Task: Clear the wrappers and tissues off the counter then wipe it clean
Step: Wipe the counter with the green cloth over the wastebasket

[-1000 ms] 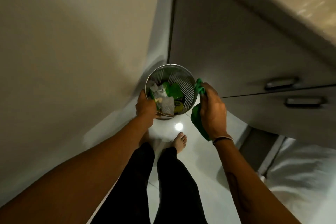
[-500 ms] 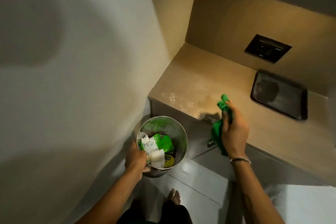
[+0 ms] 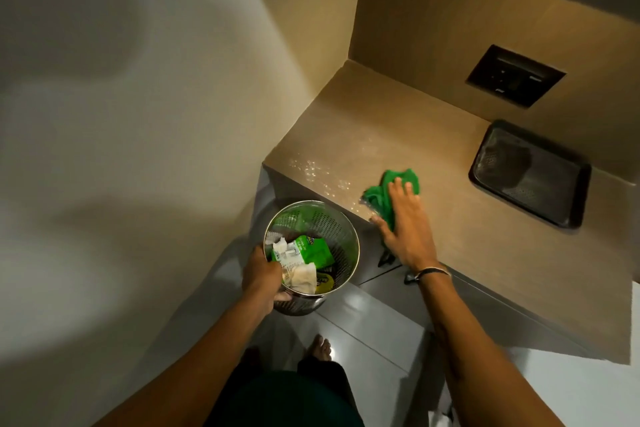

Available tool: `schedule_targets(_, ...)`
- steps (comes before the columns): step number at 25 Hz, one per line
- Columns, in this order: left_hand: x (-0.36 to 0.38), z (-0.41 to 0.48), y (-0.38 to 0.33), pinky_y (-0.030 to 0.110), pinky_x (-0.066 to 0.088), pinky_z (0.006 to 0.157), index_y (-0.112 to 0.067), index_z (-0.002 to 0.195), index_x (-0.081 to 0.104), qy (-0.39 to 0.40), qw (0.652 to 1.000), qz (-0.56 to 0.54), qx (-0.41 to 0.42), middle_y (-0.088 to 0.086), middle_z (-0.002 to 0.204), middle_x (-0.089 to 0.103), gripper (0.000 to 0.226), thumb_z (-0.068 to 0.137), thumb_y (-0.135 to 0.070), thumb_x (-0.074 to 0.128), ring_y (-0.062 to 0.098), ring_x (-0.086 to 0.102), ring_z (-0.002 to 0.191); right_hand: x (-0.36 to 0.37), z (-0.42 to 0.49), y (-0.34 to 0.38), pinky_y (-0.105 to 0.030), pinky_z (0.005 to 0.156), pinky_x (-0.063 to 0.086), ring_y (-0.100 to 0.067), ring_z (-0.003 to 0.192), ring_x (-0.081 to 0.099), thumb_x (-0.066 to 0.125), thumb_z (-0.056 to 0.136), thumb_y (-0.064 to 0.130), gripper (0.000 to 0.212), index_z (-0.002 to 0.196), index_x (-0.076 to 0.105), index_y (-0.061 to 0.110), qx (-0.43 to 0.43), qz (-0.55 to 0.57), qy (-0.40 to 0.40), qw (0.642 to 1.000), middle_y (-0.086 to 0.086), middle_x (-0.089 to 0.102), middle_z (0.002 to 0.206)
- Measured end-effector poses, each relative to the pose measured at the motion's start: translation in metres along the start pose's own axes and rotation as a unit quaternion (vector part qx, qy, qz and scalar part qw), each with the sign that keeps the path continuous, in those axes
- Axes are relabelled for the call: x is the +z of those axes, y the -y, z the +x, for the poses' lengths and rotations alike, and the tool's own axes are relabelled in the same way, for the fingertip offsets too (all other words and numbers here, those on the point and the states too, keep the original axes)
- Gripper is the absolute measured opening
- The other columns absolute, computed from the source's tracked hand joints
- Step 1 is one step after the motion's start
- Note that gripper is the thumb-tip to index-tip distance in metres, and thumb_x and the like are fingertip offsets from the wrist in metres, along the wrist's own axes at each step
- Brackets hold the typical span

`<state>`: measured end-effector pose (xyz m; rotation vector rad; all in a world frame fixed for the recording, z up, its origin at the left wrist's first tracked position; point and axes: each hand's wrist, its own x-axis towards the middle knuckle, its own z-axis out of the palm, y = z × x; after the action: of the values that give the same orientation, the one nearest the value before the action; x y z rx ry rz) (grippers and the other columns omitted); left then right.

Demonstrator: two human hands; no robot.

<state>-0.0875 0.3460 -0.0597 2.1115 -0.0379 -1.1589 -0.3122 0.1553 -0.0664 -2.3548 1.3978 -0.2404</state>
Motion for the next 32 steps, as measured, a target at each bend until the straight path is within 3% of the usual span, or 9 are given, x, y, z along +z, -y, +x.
schedule_targets(4, 0.010, -0.008, 0.005, 0.043, 0.061, 0.040, -0.021, 0.129, 0.061, -0.009, 0.999, -0.029, -0.020, 0.018, 0.128, 0.069, 0.035, 0.101, -0.003, 0.049, 0.047, 0.074, 0.096, 0.020, -0.022, 0.058, -0.056, 0.131, 0.027, -0.022, 0.160, 0.025, 0.059, 0.100, 0.003, 0.072, 0.163, 0.032, 0.026, -0.073, 0.113, 0.023, 0.991, -0.003, 0.029, 0.172)
schedule_targets(8, 0.007, -0.003, 0.006, 0.045, 0.062, 0.044, -0.023, 0.127, 0.064, -0.007, 0.998, -0.061, -0.029, 0.017, 0.127, 0.071, 0.032, 0.103, -0.009, 0.049, 0.041, 0.074, 0.093, 0.034, -0.059, 0.096, -0.045, 0.113, 0.054, -0.023, 0.137, 0.060, 0.052, 0.105, 0.002, 0.061, 0.158, 0.044, 0.031, -0.111, 0.251, 0.085, 0.958, 0.001, 0.050, 0.162)
schedule_targets(12, -0.008, 0.007, 0.000, 0.051, 0.065, 0.051, -0.024, 0.130, 0.063, -0.019, 0.998, -0.060, -0.026, 0.016, 0.126, 0.072, 0.030, 0.103, -0.014, 0.053, 0.041, 0.075, 0.093, 0.007, -0.053, 0.095, -0.014, 0.101, 0.054, -0.012, 0.122, 0.065, 0.051, 0.104, 0.001, 0.064, 0.157, 0.043, 0.036, -0.132, 0.322, 0.025, 0.937, 0.004, 0.055, 0.157)
schedule_targets(14, -0.016, 0.013, -0.003, 0.056, 0.066, 0.054, -0.023, 0.133, 0.062, -0.024, 0.998, -0.062, -0.019, 0.016, 0.127, 0.071, 0.033, 0.102, -0.012, 0.055, 0.043, 0.075, 0.094, -0.014, -0.030, 0.073, -0.023, 0.102, 0.055, -0.010, 0.123, 0.062, 0.052, 0.103, 0.002, 0.062, 0.158, 0.042, 0.031, -0.088, 0.308, -0.079, 0.944, -0.001, 0.057, 0.154)
schedule_targets(17, -0.023, 0.020, -0.006, 0.054, 0.065, 0.051, -0.022, 0.132, 0.063, -0.038, 0.997, -0.061, -0.011, 0.016, 0.127, 0.071, 0.033, 0.102, -0.012, 0.056, 0.041, 0.075, 0.094, -0.033, 0.018, 0.021, -0.048, 0.120, 0.043, -0.028, 0.145, 0.050, 0.050, 0.106, 0.006, 0.057, 0.160, 0.039, 0.019, 0.062, 0.239, -0.168, 0.954, -0.011, 0.049, 0.161)
schedule_targets(20, -0.029, 0.025, -0.010, 0.043, 0.062, 0.043, -0.023, 0.131, 0.062, -0.044, 0.996, -0.073, -0.013, 0.016, 0.121, 0.072, 0.034, 0.102, -0.010, 0.054, 0.033, 0.074, 0.082, -0.020, 0.049, 0.011, -0.061, 0.127, 0.031, -0.036, 0.158, 0.031, 0.047, 0.109, 0.012, 0.053, 0.161, 0.037, 0.015, 0.141, 0.180, -0.093, 0.969, -0.015, 0.035, 0.169)
schedule_targets(26, -0.035, 0.031, -0.019, 0.044, 0.060, 0.040, -0.018, 0.141, 0.058, -0.039, 0.993, -0.104, -0.045, 0.021, 0.132, 0.067, 0.040, 0.102, -0.012, 0.059, 0.047, 0.071, 0.100, 0.032, 0.028, 0.105, -0.044, 0.126, 0.026, -0.012, 0.151, 0.025, 0.047, 0.106, 0.000, 0.062, 0.159, 0.040, 0.031, -0.081, 0.226, 0.064, 0.969, -0.008, 0.035, 0.170)
schedule_targets(29, -0.041, 0.037, -0.022, 0.043, 0.060, 0.039, -0.013, 0.138, 0.061, -0.037, 0.993, -0.101, -0.038, 0.023, 0.132, 0.067, 0.038, 0.102, -0.003, 0.052, 0.045, 0.067, 0.098, 0.039, -0.010, 0.123, -0.036, 0.114, 0.053, -0.003, 0.139, 0.052, 0.046, 0.108, 0.003, 0.055, 0.157, 0.044, 0.029, -0.156, 0.285, 0.168, 0.931, -0.003, 0.052, 0.159)
schedule_targets(32, -0.043, 0.041, -0.024, 0.044, 0.062, 0.044, -0.013, 0.136, 0.062, -0.032, 0.995, -0.087, -0.042, 0.024, 0.130, 0.068, 0.036, 0.103, -0.003, 0.050, 0.048, 0.069, 0.104, 0.020, -0.015, 0.113, -0.015, 0.094, 0.057, 0.010, 0.114, 0.063, 0.047, 0.110, 0.018, 0.046, 0.152, 0.048, 0.035, -0.101, 0.334, 0.093, 0.933, 0.008, 0.063, 0.146)
